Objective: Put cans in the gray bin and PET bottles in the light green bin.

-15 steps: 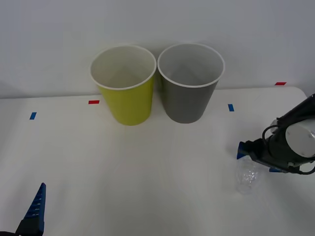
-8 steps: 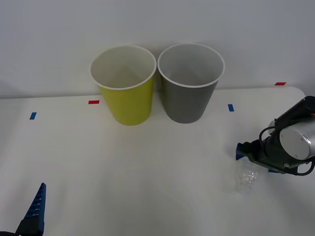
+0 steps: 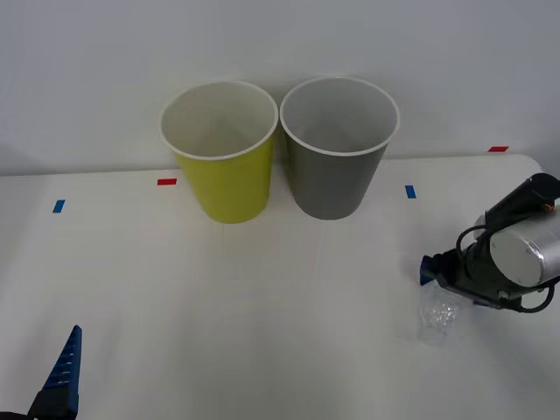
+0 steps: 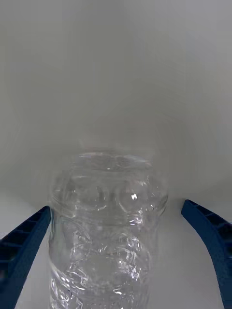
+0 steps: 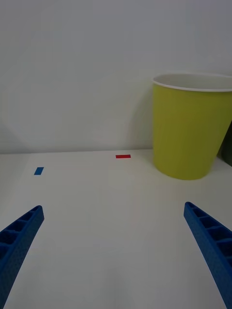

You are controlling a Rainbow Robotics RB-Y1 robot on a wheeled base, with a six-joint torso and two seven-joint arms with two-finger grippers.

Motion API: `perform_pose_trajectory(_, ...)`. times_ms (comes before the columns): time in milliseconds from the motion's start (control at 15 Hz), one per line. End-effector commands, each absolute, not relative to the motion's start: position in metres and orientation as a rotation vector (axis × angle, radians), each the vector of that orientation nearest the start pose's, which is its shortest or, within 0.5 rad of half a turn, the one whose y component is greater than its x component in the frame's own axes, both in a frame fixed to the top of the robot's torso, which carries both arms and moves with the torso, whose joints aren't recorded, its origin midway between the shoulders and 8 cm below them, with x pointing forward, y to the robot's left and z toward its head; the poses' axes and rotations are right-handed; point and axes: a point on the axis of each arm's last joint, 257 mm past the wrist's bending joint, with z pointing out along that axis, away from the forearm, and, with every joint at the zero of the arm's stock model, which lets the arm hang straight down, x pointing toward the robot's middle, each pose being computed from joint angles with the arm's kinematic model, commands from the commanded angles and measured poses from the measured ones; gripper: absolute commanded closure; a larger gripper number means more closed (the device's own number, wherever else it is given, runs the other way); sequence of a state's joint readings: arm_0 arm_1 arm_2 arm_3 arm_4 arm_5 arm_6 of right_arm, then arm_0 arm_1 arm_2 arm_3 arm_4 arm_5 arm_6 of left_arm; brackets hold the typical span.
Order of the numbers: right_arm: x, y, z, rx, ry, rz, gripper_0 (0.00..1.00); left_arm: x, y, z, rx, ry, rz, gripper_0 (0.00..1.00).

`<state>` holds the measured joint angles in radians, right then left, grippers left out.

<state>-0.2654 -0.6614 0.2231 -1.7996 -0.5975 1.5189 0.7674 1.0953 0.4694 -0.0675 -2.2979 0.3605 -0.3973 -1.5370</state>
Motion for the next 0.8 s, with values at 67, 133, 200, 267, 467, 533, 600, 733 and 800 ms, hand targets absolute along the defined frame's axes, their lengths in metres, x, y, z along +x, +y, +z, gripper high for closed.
perform_pose_trajectory(67, 0.429, -0.296, -0.319, 0.55, 2.726, 0.079, 0.96, 0.253, 0.313, -0.178, -0.018, 1.57, -0.02, 0.0)
perform_pose_trajectory(133, 0.429, -0.296, -0.32, 0.548, 2.725, 0.073, 0.97, 0.253, 0.313, -0.178, -0.018, 1.57, -0.02, 0.0)
perform_pose_trajectory(200, 0.429, -0.296, -0.319, 0.549, 2.723, 0.075, 0.97, 0.253, 0.313, -0.178, -0.018, 1.57, -0.02, 0.0)
perform_pose_trajectory(267, 0.428, -0.296, -0.32, 0.551, 2.725, 0.073, 0.97, 0.253, 0.313, -0.178, -0.018, 1.57, -0.02, 0.0)
perform_pose_trajectory(467, 0.429, -0.295, -0.32, 0.529, 2.729, 0.072, 0.97, 0.253, 0.313, -0.178, -0.018, 1.57, -0.02, 0.0)
perform_pose_trajectory(533, 0.43, -0.291, -0.319, 0.518, 2.719, 0.073, 0.97, 0.253, 0.313, -0.178, -0.018, 1.57, -0.02, 0.0)
perform_pose_trajectory(600, 0.432, -0.287, -0.318, 0.507, 2.708, 0.077, 0.97, 0.253, 0.313, -0.178, -0.018, 1.57, -0.02, 0.0)
perform_pose_trajectory(733, 0.434, -0.277, -0.309, 0.495, 2.679, 0.126, 0.97, 0.253, 0.313, -0.178, -0.018, 1.57, -0.02, 0.0)
perform_pose_trajectory(800, 0.433, -0.274, -0.305, 0.465, 2.667, 0.143, 0.97, 0.253, 0.313, -0.178, -0.018, 1.57, -0.02, 0.0)
